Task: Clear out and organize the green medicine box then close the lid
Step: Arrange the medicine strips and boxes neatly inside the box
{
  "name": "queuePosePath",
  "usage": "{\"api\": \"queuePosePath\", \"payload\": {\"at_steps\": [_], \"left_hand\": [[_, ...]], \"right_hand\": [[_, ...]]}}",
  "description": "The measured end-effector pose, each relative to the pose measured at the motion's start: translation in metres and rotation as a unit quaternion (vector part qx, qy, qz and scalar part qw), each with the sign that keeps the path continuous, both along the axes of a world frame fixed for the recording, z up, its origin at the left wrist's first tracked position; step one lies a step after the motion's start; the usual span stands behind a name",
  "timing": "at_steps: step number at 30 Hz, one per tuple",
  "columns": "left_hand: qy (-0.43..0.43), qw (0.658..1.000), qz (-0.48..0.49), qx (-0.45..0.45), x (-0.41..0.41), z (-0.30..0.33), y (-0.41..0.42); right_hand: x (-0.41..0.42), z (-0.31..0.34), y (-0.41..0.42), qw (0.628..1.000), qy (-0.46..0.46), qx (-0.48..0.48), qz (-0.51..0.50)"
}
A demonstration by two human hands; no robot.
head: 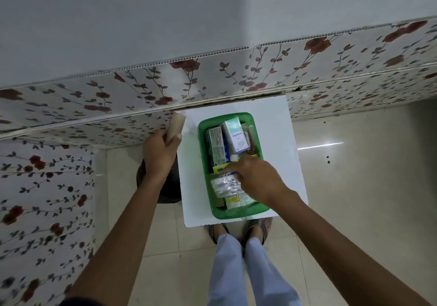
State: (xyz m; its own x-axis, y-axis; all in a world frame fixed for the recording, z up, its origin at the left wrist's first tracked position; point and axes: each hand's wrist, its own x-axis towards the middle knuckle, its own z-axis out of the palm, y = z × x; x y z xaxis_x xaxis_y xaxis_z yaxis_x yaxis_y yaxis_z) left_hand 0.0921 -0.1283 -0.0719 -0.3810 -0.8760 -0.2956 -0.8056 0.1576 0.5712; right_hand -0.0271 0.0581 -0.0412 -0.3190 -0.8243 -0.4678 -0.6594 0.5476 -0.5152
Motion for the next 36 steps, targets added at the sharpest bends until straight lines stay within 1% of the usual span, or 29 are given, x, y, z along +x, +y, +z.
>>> {"api": "queuePosePath", "payload": {"at_steps": [1,2,3,5,7,10,11,13,15,18,21,24,26,29,31,33,36], "left_hand": [[0.027,0.999,0.022,0.007,0.004,0.007,0.009],[0.048,0.998,0.043,0.014,0.007,0.014,0.018],[0.063,0.996,0.060,0.019,0.010,0.020,0.025],[0.081,0.994,0.072,0.029,0.016,0.024,0.038],[0.093,0.992,0.070,0.044,0.020,0.023,0.047],[0.103,0.991,0.058,0.065,0.023,0.022,0.060],[0.101,0.992,0.048,0.063,0.022,0.023,0.064],[0.089,0.995,0.022,0.050,0.021,0.027,0.072],[0.088,0.995,-0.001,0.042,0.019,0.030,0.078],[0.075,0.997,-0.026,0.017,0.015,0.032,0.082],[0.075,0.997,0.005,-0.013,0.005,0.032,0.084],[0.076,0.996,0.045,0.001,-0.010,0.025,0.087],[0.062,0.997,0.043,-0.003,-0.019,0.020,0.089],[0.032,0.999,0.014,-0.029,-0.026,0.015,0.095],[0.028,0.999,0.000,-0.044,-0.025,0.013,0.096],[0.012,0.997,-0.031,-0.070,-0.020,0.010,0.096],[-0.049,0.989,-0.091,-0.106,-0.014,0.003,0.097]], "right_hand": [[0.003,-0.002,0.000,0.999,0.006,0.007,0.032],[0.005,-0.004,0.001,0.999,0.019,0.000,0.045],[0.005,-0.005,0.003,0.998,0.037,-0.020,0.037],[0.000,-0.006,0.009,0.994,0.084,-0.069,-0.010],[-0.001,-0.008,0.016,0.990,0.116,-0.081,-0.017],[0.014,-0.015,0.023,0.986,0.130,-0.066,0.076],[0.018,-0.018,0.025,0.985,0.126,-0.067,0.098],[0.020,-0.020,0.029,0.986,0.102,-0.083,0.098],[0.011,-0.016,0.031,0.991,0.073,-0.105,0.039],[-0.003,-0.005,0.039,0.984,0.059,-0.143,-0.091],[-0.010,0.005,0.048,0.972,0.053,-0.173,-0.152],[-0.009,0.007,0.051,0.971,0.042,-0.177,-0.156],[-0.006,0.007,0.049,0.975,0.037,-0.169,-0.141],[-0.004,0.007,0.043,0.974,0.039,-0.180,-0.130],[-0.004,0.006,0.040,0.972,0.040,-0.189,-0.136],[-0.003,0.003,0.037,0.973,0.041,-0.181,-0.135],[0.000,-0.003,0.028,0.980,0.042,-0.176,-0.088]]}}
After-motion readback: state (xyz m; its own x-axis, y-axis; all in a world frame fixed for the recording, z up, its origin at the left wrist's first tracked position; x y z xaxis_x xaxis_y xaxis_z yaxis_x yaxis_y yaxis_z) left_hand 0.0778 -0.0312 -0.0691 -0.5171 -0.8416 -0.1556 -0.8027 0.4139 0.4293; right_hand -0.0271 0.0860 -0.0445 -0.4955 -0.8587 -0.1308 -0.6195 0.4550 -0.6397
